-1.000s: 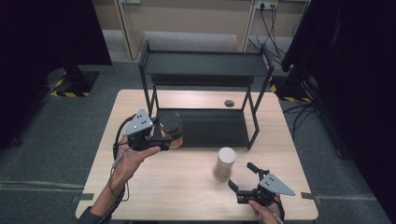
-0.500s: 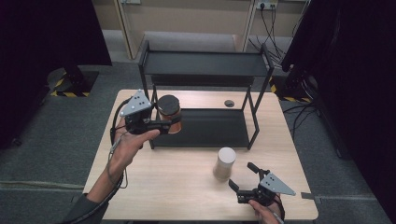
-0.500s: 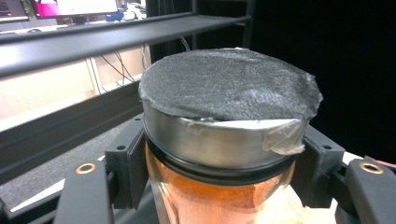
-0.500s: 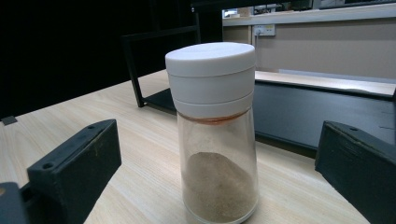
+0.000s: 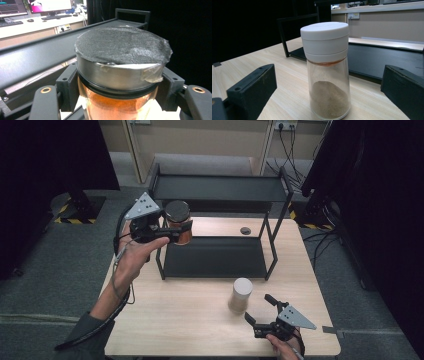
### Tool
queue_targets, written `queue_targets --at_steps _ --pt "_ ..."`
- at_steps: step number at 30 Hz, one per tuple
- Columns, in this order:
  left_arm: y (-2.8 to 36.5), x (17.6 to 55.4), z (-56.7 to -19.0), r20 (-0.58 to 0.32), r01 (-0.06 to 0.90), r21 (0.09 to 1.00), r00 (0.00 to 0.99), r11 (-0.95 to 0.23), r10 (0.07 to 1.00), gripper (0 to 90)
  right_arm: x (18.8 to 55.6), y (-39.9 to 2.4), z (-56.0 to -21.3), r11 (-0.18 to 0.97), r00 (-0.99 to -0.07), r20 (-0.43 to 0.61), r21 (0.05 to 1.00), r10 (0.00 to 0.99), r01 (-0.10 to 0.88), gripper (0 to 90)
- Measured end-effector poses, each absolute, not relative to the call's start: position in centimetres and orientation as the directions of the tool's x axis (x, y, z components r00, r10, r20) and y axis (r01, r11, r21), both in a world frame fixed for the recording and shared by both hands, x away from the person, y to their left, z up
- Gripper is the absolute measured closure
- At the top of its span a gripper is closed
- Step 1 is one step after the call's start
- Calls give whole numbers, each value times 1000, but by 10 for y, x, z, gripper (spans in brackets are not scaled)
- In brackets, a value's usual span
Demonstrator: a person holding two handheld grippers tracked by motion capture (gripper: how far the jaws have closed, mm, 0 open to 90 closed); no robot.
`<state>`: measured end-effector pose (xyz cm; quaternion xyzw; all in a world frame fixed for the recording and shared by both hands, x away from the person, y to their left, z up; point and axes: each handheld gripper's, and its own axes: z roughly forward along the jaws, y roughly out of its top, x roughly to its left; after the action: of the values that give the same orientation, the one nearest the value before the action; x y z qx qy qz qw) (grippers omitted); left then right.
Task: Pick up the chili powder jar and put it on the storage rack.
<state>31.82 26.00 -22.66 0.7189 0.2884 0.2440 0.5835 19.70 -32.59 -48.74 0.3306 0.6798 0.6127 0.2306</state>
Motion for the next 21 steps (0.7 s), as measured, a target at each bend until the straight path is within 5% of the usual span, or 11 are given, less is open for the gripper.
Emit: queue_targets --at_steps 21 --pt "240 347 -179 9 158 974 681 -159 732 319 197 -327 -488 29 -680 95 985 727 168 6"
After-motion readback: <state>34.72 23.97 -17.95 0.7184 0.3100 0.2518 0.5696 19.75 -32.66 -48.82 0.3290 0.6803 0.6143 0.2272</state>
